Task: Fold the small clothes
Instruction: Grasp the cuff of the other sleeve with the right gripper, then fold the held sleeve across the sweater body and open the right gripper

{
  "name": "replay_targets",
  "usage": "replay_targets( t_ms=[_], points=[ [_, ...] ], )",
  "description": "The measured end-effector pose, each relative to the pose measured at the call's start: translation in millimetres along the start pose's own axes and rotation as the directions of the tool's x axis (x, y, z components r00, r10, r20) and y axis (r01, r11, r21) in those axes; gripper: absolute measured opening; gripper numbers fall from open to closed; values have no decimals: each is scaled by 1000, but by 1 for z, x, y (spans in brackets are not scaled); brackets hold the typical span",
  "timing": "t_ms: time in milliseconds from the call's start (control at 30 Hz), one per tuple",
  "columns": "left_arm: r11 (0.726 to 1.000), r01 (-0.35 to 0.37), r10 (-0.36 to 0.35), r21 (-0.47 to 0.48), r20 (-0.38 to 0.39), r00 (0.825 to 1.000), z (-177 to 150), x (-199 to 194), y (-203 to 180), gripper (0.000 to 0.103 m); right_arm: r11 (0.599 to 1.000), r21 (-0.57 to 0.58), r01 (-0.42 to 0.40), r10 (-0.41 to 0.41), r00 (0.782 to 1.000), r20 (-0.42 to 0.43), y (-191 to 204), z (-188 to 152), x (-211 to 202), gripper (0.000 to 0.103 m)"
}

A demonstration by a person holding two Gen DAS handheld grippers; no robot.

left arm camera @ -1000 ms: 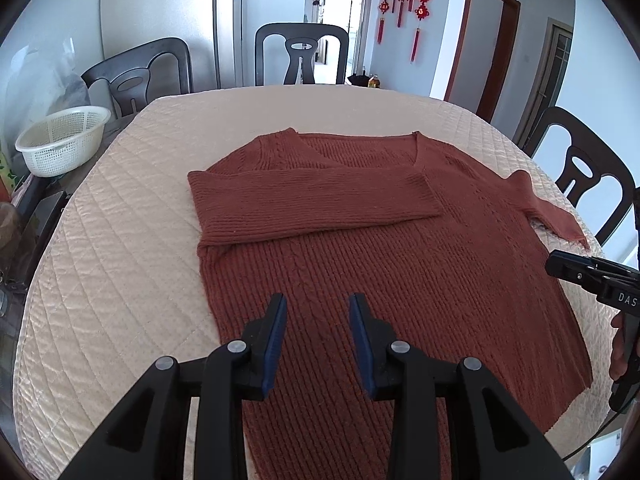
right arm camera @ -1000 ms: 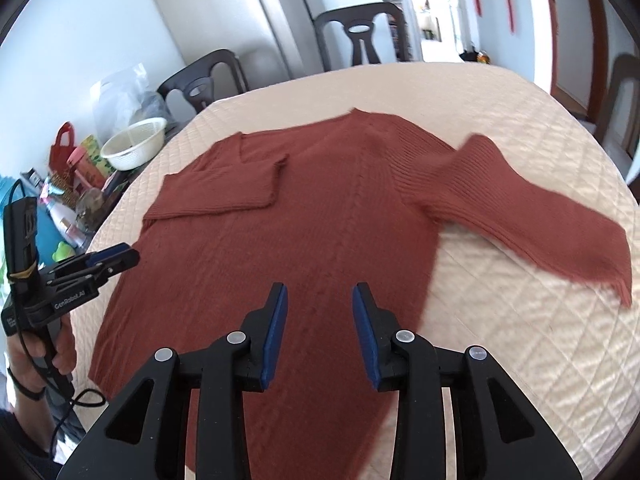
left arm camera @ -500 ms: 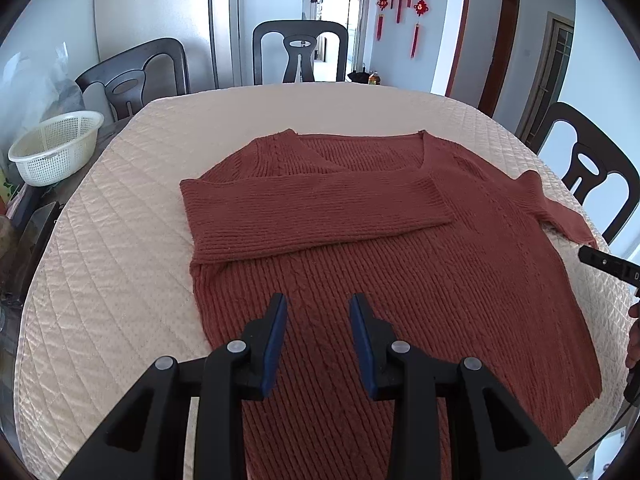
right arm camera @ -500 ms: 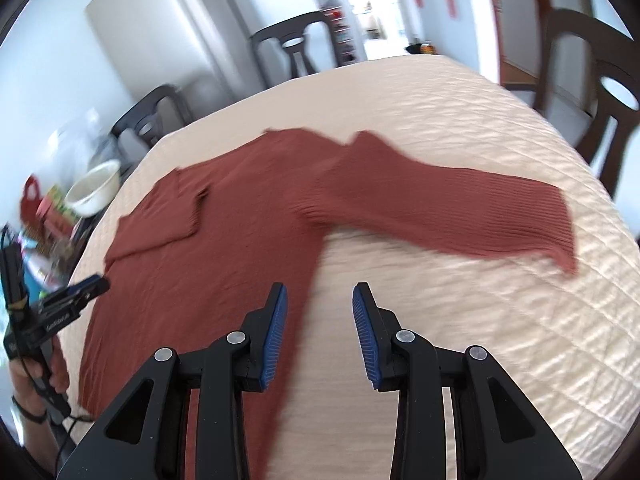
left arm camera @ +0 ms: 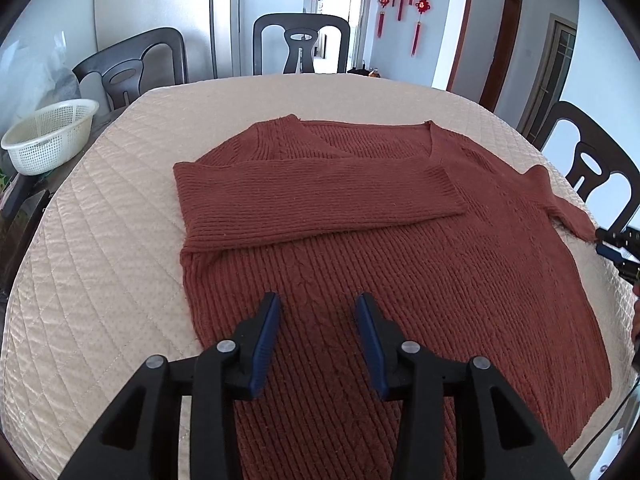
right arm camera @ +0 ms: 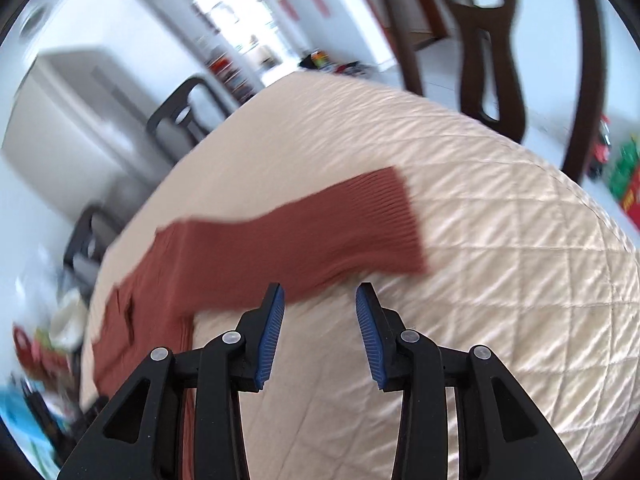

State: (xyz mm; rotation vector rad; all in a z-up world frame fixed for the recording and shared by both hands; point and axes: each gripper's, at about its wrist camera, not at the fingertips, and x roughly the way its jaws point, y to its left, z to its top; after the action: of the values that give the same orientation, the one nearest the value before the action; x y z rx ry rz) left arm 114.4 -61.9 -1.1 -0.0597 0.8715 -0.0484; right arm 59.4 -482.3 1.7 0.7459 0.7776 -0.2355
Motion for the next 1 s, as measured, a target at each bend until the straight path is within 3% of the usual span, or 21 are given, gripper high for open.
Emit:
replay_targets(
  t_ms=[200,233,267,300,333,533,733,867,933,1000],
  points=[
    [1000,11,-11,-6,3,1000,0,0,2,46,995,95,-35,30,998,46,-13,13,6,38],
    [1000,13,-12,-7,3,1000,0,0,2,46,995,94,-28,23,999,47,-13,15,7,33],
    [1000,14,-14,-9,3,1000,0,0,2,46,996,88,-24,20,999,44,-9,18,10,17],
    [1000,16,-16,-10,3,1000,0,0,3,46,996,87,-34,31,999,39,-9,21,12,8],
    [1000,17,-17,-11,3,1000,1,0,3,46,996,80,-49,46,998,39,-4,24,11,5],
    [1000,21,-21,-6,2,1000,1,0,2,49,975,-125,-185,193,980,48,75,29,-3,5],
    [1000,19,-19,2,0,1000,2,2,-1,51,875,-311,-371,354,928,-113,185,0,21,5],
    [1000,28,-28,-6,2,1000,1,2,1,51,816,-365,-448,376,891,-254,232,-28,60,6],
    [999,32,-32,-9,3,999,1,1,2,51,799,-380,-466,350,875,-335,244,-42,85,6],
    [999,38,-38,-13,4,999,1,1,2,51,789,-393,-473,320,862,-394,249,-58,102,15]
  ],
)
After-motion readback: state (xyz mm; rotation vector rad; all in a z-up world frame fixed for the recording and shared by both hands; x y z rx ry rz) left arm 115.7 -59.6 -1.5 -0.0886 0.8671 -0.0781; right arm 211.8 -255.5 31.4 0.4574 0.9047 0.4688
